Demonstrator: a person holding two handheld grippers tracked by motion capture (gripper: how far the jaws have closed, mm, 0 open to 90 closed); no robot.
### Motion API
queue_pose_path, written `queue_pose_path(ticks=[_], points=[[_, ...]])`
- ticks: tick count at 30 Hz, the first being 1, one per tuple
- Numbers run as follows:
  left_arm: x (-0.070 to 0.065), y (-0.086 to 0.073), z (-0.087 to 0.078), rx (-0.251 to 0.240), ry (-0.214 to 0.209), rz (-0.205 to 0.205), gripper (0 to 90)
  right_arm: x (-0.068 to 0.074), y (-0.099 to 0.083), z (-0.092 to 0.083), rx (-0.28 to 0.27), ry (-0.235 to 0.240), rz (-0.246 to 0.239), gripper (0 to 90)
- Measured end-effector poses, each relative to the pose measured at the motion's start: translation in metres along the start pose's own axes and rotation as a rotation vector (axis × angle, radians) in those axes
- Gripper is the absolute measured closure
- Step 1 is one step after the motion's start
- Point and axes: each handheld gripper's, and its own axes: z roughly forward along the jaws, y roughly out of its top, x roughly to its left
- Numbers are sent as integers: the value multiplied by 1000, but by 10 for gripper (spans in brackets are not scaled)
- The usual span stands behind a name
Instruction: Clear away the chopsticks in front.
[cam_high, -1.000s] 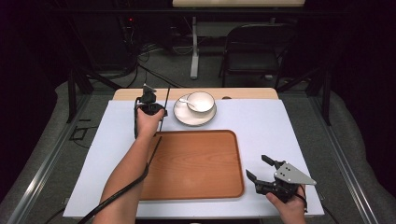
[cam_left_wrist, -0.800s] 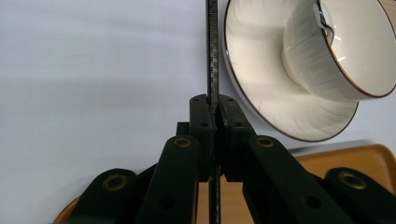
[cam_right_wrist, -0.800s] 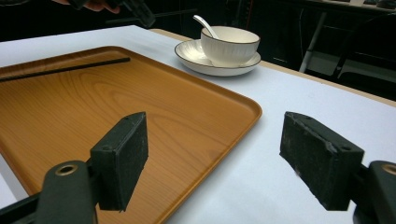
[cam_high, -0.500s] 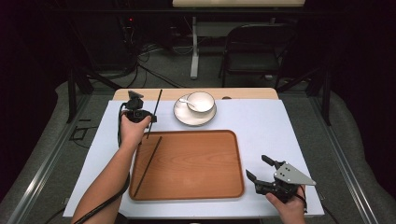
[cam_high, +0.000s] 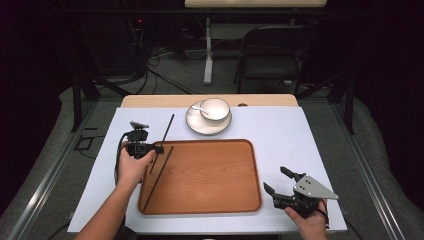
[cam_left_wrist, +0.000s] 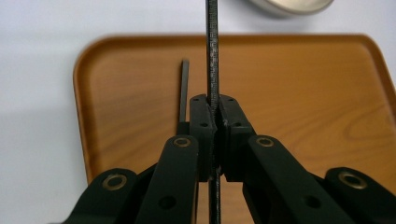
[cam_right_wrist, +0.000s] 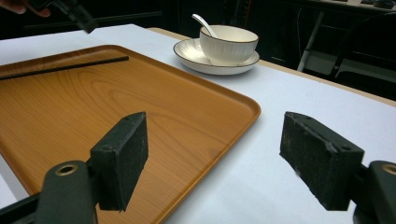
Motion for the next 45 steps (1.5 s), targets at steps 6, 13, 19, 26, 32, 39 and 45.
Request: queue_pose_path(ticks=[6,13,19,26,32,39,45], points=[[8,-39,-7,9,-1,-14,859,0,0,0,0,-2,0,228],[14,-68,-14,26,24,-3,859,0,0,0,1,0,-1,228],[17,-75,-8,36,26,7,859,1,1,2,2,5,1,228],[18,-76,2,73,72,24,857,1,1,1,-1,5,-6,228],[19,-75,3,57,59,15,829,1,1,1,-1,5,-6,228],[17,-76,3,50,57,11,777,1,1,0,-3,2,-1,228],[15,-77,-2,23,60,26,721,0,1,0,-3,0,-1,228]])
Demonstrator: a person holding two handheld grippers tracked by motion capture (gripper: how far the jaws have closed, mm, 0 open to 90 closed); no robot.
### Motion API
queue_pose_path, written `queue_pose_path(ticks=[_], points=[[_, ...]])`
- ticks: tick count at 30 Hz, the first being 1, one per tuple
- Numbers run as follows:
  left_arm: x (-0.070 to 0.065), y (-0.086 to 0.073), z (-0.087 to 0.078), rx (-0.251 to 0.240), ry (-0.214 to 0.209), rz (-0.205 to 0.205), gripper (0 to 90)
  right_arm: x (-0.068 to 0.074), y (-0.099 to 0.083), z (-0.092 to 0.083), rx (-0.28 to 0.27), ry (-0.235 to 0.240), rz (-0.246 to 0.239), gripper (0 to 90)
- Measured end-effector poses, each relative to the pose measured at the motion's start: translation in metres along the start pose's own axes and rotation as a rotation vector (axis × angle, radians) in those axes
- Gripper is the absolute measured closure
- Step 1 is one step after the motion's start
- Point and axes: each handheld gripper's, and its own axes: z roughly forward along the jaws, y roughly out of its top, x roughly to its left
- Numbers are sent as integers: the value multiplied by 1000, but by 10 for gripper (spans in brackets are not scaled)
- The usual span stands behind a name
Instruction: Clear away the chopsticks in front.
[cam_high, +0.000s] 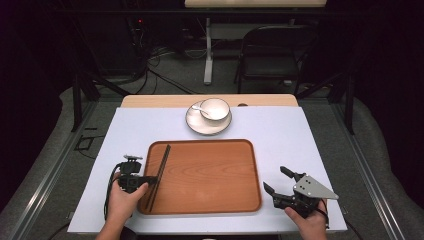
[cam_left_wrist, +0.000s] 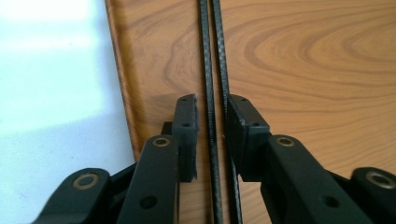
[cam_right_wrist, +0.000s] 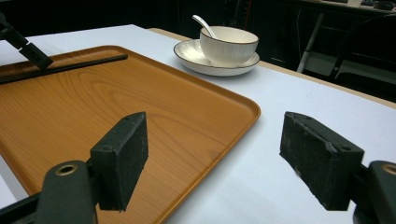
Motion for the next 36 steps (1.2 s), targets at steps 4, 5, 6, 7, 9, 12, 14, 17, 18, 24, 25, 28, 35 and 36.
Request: queue_pose_path(ticks=[4,5,6,7,9,12,14,17,18,24,25,28,35,36], points=[[1,-1,-6,-30,5,9,666,0,0,0,1,0,3,228],[1,-1,-7,-43,5,7,653,0,0,0,0,-1,1,228],[2,-1,-9,-49,4,10,639,0,0,0,0,-1,0,228],[3,-2,-11,-68,5,10,622,0,0,0,0,-1,1,228],[5,-3,-14,-112,21,40,576,0,0,0,1,0,0,228],[8,-3,-19,-156,18,47,555,-1,0,0,0,-3,0,228],[8,-1,-24,-183,21,66,529,0,0,0,4,-3,5,228],[6,1,-29,-228,25,109,488,0,0,1,4,-2,2,228],[5,0,-30,-242,22,132,466,0,-1,1,5,-1,0,228],[-4,-8,-32,-306,28,276,390,-1,-1,1,5,-1,-2,228],[-6,-10,-32,-318,13,295,388,-1,-1,1,5,-1,1,228],[-12,-17,-34,-362,-17,361,370,-2,-1,1,7,-1,-1,228],[-17,-28,-31,-491,-116,453,327,-2,-2,3,14,-1,-5,228],[-17,-28,-31,-491,-116,453,321,-2,-2,3,14,-1,-5,228]])
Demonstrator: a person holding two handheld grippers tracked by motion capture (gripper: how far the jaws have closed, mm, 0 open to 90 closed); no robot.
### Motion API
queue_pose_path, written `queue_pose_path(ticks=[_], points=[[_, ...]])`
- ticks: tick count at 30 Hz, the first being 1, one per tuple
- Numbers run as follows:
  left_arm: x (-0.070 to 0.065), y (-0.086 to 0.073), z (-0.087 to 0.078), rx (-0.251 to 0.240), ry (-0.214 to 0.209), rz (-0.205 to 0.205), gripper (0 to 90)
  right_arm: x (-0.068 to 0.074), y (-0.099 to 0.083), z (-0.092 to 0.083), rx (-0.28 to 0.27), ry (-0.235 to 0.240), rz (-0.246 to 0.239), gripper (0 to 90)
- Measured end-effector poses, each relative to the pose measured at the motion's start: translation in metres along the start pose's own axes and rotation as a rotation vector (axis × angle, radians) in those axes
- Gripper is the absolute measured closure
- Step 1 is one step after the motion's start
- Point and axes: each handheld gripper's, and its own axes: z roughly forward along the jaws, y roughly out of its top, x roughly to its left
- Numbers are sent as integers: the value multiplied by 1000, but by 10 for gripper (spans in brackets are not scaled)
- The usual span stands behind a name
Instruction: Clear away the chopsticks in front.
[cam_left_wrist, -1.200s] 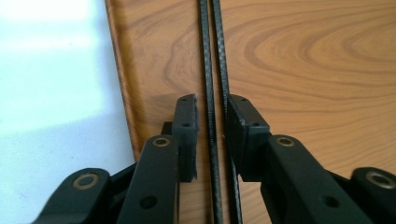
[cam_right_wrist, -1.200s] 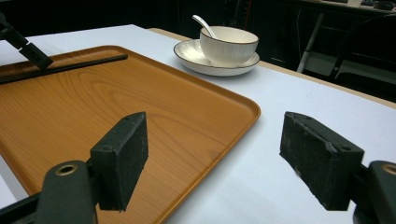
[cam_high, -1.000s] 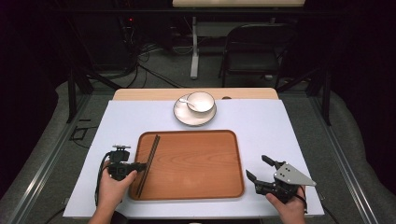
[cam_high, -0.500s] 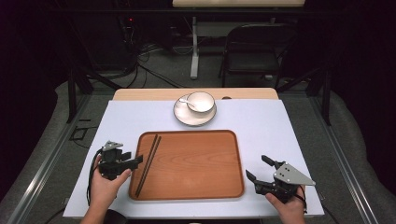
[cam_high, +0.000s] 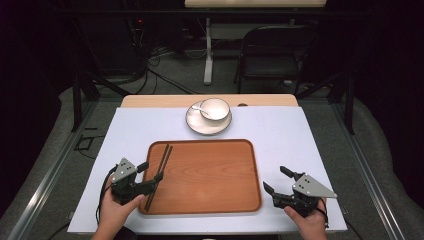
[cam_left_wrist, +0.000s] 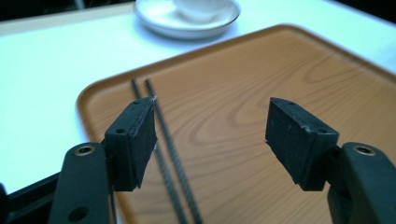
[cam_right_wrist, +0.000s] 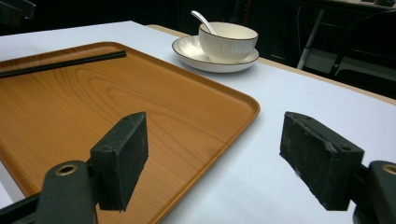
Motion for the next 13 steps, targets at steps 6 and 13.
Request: queue_pose_path(ticks=[6,13], points=[[0,-3,-1,-72,-53,-8,311,2,0,3,9,11,-3,228],[1,-4,1,-53,-45,-15,309,2,-1,1,11,3,-2,228]])
